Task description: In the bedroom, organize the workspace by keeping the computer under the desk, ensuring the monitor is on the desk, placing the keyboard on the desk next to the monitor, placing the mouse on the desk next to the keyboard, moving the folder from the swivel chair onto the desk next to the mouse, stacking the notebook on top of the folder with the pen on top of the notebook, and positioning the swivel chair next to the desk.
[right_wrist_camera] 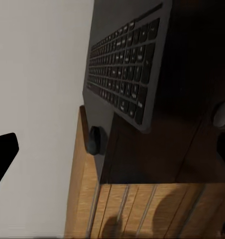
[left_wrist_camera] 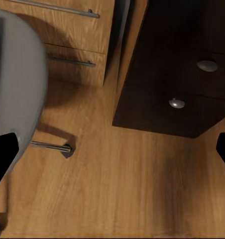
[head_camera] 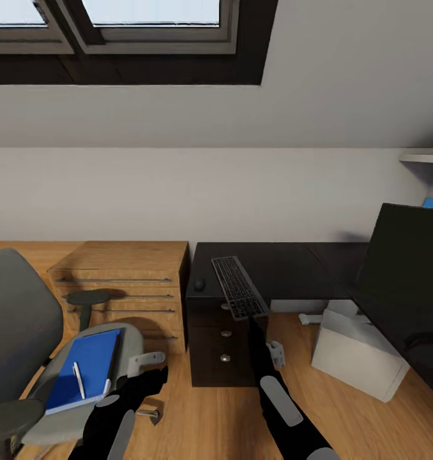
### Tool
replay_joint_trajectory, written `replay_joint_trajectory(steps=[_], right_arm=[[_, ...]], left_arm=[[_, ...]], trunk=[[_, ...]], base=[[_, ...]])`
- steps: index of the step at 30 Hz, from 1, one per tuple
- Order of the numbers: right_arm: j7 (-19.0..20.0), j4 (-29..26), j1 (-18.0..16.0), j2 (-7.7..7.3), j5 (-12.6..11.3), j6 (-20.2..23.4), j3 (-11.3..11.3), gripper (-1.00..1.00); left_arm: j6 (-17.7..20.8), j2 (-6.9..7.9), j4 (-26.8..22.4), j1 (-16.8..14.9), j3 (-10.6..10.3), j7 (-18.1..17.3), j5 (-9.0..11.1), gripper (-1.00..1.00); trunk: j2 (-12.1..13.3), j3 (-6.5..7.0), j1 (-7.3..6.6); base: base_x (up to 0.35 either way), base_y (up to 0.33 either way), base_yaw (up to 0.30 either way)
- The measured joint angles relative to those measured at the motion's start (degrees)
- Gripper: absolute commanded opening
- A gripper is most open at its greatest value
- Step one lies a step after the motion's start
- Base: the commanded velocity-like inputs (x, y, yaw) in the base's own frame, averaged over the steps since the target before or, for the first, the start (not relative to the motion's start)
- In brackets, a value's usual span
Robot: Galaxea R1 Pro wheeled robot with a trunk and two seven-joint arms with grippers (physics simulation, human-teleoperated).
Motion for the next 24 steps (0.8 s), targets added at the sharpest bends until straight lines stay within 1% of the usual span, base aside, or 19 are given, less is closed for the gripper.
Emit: replay_joint_trajectory(steps=[4, 8, 15, 22, 24], right_arm=[[0.0, 0.0, 0.0, 0.00, 0.0, 0.0, 0.0, 1.00], [0.0, 0.0, 0.0, 0.00, 0.0, -0.3, -0.1, 1.00], [0.1, -0.1, 0.0, 0.00, 0.0, -0.5, -0.1, 1.00], [0.1, -0.4, 0.0, 0.00, 0.1, -0.6, -0.3, 1.00], [0.0, -1.4, 0.1, 0.00, 0.1, -0.6, -0.3, 1.00]], left_arm=[[0.0, 0.00, 0.0, 0.0, 0.0, 0.0, 0.0, 1.00], [0.0, 0.00, 0.0, 0.0, 0.0, 0.0, -0.1, 1.00], [-0.2, 0.01, 0.1, 0.0, 0.0, 0.0, -0.1, 1.00], [-0.3, 0.06, 0.1, 0.0, 0.0, 0.0, -0.2, 1.00], [-0.3, 0.05, 0.1, 0.0, 0.0, 0.0, -0.2, 1.00]], trunk=[[0.0, 0.00, 0.00], [0.0, 0.00, -0.01], [0.0, 0.00, -0.02], [0.0, 0.00, -0.03], [0.0, 0.00, -0.03]], base=[[-0.335, -0.011, 0.000], [-0.297, -0.146, 0.000], [-0.184, -0.276, 0.000], [-0.092, -0.324, 0.000], [-0.031, -0.333, 0.000]])
